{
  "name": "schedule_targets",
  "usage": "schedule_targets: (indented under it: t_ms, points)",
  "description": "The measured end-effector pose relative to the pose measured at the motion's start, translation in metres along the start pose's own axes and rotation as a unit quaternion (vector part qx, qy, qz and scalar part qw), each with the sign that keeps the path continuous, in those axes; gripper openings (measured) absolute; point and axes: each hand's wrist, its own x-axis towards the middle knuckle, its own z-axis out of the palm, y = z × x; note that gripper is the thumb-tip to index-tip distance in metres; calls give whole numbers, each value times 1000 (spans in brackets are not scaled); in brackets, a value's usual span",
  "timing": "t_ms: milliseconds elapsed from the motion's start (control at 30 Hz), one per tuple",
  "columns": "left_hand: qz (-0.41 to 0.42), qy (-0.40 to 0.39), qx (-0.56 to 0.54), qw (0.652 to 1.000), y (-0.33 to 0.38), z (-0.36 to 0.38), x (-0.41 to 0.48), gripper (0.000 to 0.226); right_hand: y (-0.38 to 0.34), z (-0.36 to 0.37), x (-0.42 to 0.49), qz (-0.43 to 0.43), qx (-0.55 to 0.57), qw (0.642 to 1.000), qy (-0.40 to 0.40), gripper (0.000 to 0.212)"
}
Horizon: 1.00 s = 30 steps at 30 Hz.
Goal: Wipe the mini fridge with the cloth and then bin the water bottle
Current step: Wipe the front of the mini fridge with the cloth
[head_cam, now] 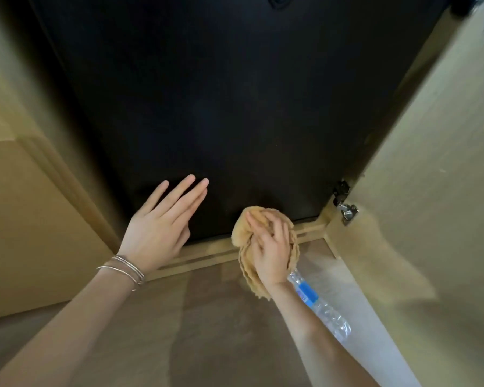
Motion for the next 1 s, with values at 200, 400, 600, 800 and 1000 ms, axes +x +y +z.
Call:
schedule_targets:
  t_ms: [200, 400, 600, 800, 1000]
  points:
    - [-7, 2, -6, 1000, -5, -4, -9, 60, 6, -33, 34, 31, 25, 989, 142, 40]
    - [-41, -17, -3, 999, -7, -6, -26, 63, -26, -5, 28, 35, 28, 992, 116, 43]
    - [-59, -38, 4, 998, -13, -9, -42, 64, -30, 28, -4, -49, -9, 999, -19, 40]
    - [-71, -49, 1, 996, -14, -8, -54, 64, -18, 10, -29, -156, -32, 979, -129, 41]
    - [-76, -66, 7, 995, -13, -8, -62, 63, -22, -17, 14, -55, 14, 996, 68, 44]
